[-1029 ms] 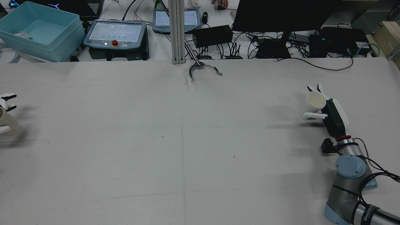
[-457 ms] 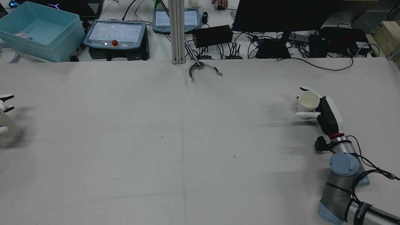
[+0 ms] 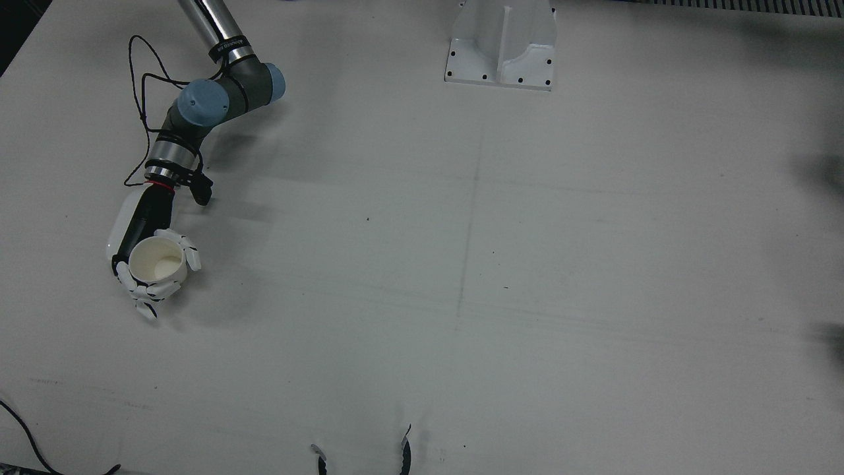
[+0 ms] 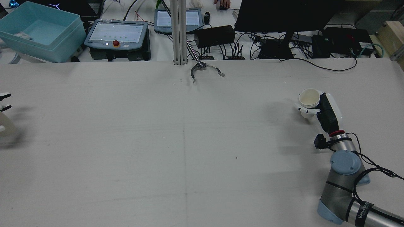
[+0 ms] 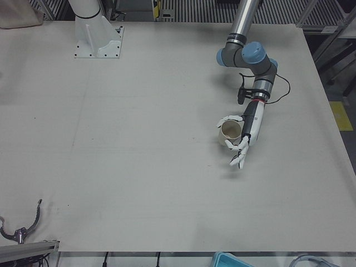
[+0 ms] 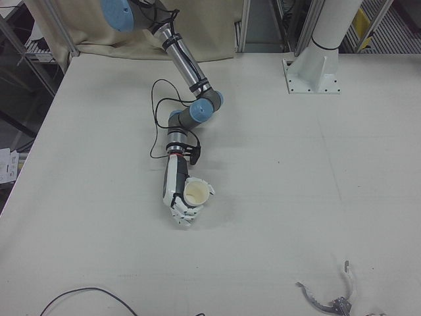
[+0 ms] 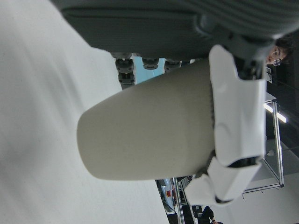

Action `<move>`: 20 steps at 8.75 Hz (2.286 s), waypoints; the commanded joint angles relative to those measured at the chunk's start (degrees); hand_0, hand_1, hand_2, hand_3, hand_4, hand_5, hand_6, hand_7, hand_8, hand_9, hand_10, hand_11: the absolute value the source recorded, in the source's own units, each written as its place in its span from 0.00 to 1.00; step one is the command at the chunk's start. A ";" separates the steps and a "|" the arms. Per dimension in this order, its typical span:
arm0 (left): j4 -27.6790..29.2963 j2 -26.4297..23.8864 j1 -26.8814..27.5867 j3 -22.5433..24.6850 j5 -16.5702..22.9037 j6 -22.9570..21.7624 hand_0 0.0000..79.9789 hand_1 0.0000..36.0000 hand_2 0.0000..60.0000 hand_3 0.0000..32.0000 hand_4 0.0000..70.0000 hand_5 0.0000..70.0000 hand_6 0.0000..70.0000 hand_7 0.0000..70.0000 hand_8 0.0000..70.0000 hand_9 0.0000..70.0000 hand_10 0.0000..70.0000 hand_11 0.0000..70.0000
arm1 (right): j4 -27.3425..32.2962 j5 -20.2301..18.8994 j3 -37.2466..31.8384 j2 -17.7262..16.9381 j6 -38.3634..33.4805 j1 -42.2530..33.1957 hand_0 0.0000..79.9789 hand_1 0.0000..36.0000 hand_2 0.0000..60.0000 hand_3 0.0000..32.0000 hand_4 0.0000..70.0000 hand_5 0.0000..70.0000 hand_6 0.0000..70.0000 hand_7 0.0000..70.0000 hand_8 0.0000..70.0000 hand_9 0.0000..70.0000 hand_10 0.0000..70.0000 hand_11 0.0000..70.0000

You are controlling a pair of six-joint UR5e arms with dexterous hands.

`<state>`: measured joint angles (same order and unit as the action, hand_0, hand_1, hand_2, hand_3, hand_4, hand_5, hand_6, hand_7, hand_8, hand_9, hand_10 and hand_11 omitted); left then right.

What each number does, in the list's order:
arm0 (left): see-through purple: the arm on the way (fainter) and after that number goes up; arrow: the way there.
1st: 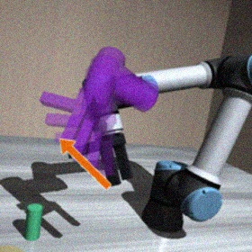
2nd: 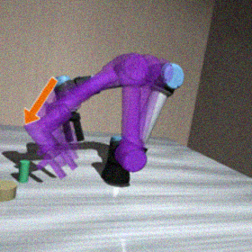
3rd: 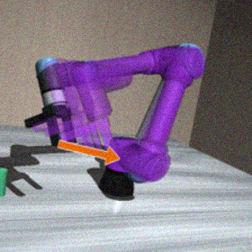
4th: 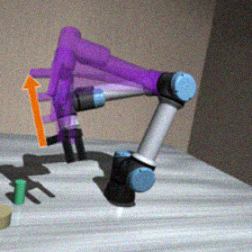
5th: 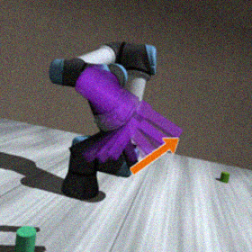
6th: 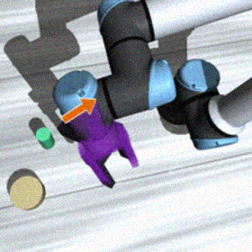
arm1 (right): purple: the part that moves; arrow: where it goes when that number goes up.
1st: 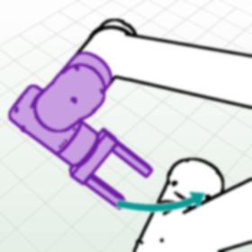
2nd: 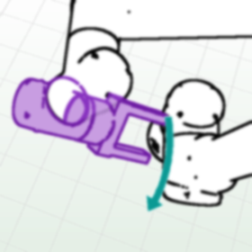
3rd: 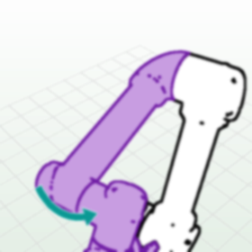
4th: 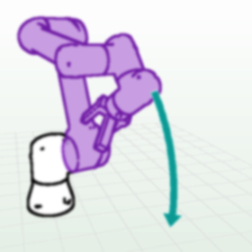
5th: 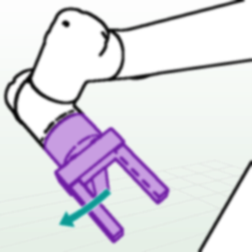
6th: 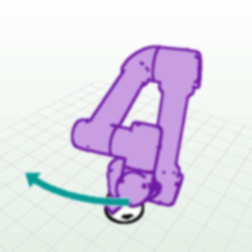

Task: Pour water
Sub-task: 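Lift both cups, bringing them toward the table center, then tilt the right hand's cup over the left hand's cup to pour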

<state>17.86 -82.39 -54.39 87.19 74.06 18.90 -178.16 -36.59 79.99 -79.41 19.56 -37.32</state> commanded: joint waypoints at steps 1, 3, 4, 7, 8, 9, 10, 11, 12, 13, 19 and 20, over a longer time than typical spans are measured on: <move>-2.82 -3.28 0.34 3.25 0.47 0.35 0.79 1.00 1.00 0.00 0.38 1.00 0.06 0.35 0.02 0.06 0.13 0.24 | -11.48 -0.85 18.05 -0.31 9.86 -4.32 0.65 0.79 1.00 0.00 0.33 1.00 0.64 0.75 0.67 0.89 0.21 0.34; -7.55 -11.78 0.69 3.43 4.49 0.79 0.79 1.00 1.00 0.00 0.37 1.00 0.06 0.35 0.02 0.07 0.13 0.24 | -11.77 -3.21 20.29 -0.22 11.20 -6.00 0.67 0.83 1.00 0.00 0.33 1.00 0.64 0.74 0.65 0.87 0.21 0.33; -10.80 -16.88 4.52 3.52 4.86 0.70 0.81 1.00 1.00 0.00 0.37 1.00 0.07 0.36 0.02 0.07 0.13 0.24 | -11.77 -3.92 22.30 -0.22 14.34 -6.44 0.67 0.82 1.00 0.00 0.33 1.00 0.63 0.73 0.65 0.86 0.21 0.33; -20.57 -32.44 13.86 3.34 4.87 4.98 0.82 1.00 1.00 0.00 0.37 1.00 0.06 0.36 0.02 0.07 0.13 0.25 | -11.77 -7.00 26.79 0.22 20.07 -8.11 0.67 0.80 1.00 0.00 0.34 1.00 0.63 0.71 0.64 0.85 0.21 0.33; -23.37 -37.36 16.05 3.43 4.87 7.45 0.79 1.00 1.00 0.00 0.37 1.00 0.06 0.36 0.02 0.07 0.13 0.24 | -11.77 -7.27 28.02 0.22 21.39 -8.12 0.68 0.81 1.00 0.00 0.34 1.00 0.62 0.71 0.63 0.83 0.20 0.33; -25.57 -40.62 19.20 2.91 4.87 7.64 0.77 1.00 1.00 0.00 0.37 1.00 0.07 0.35 0.02 0.06 0.13 0.24 | -11.77 -7.36 29.94 0.48 24.62 -8.03 0.68 0.81 1.00 0.00 0.34 1.00 0.62 0.71 0.62 0.83 0.20 0.33; -26.64 -43.18 20.89 2.82 4.78 9.21 0.79 1.00 1.00 0.00 0.37 1.00 0.08 0.36 0.02 0.07 0.13 0.25 | -11.77 -8.23 32.31 1.88 30.13 -8.03 0.67 0.82 1.00 0.00 0.34 1.00 0.62 0.70 0.62 0.82 0.21 0.33; -28.04 -45.73 21.95 2.99 4.87 11.66 0.80 1.00 1.00 0.00 0.37 1.00 0.08 0.36 0.02 0.07 0.13 0.25 | -11.77 -12.33 34.25 4.06 36.28 -8.20 0.68 0.85 1.00 0.00 0.34 1.00 0.63 0.70 0.62 0.82 0.21 0.34; -28.58 -46.45 24.22 2.90 4.78 12.38 0.78 1.00 1.00 0.00 0.36 1.00 0.07 0.35 0.02 0.07 0.13 0.25 | -11.77 -15.15 36.53 6.87 44.35 -7.77 0.70 0.91 1.00 0.00 0.35 1.00 0.63 0.69 0.61 0.80 0.21 0.34; -28.50 -46.54 25.46 2.64 4.78 12.39 0.78 1.00 1.00 0.00 0.36 1.00 0.07 0.35 0.02 0.07 0.13 0.25 | -11.86 -15.44 38.55 8.99 50.43 -5.68 0.74 1.00 1.00 0.00 0.33 1.00 0.66 0.70 0.60 0.78 0.30 0.48; -28.50 -46.63 25.39 2.90 4.78 12.39 0.77 1.00 1.00 0.00 0.36 1.00 0.06 0.34 0.02 0.07 0.13 0.25 | -13.09 -16.50 44.73 14.98 94.57 13.84 0.93 1.00 1.00 0.00 0.35 1.00 0.66 0.68 0.61 0.78 0.33 0.54; -28.50 -46.63 25.47 2.82 4.69 12.48 0.77 1.00 1.00 0.00 0.36 1.00 0.06 0.34 0.02 0.07 0.13 0.24 | -14.14 -18.85 42.99 16.29 96.44 14.47 0.88 1.00 1.00 0.00 0.35 1.00 0.66 0.68 0.60 0.78 0.33 0.54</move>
<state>-10.63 -128.98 -28.98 89.91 78.84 31.29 -190.69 -52.91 125.21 -65.03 108.61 -25.99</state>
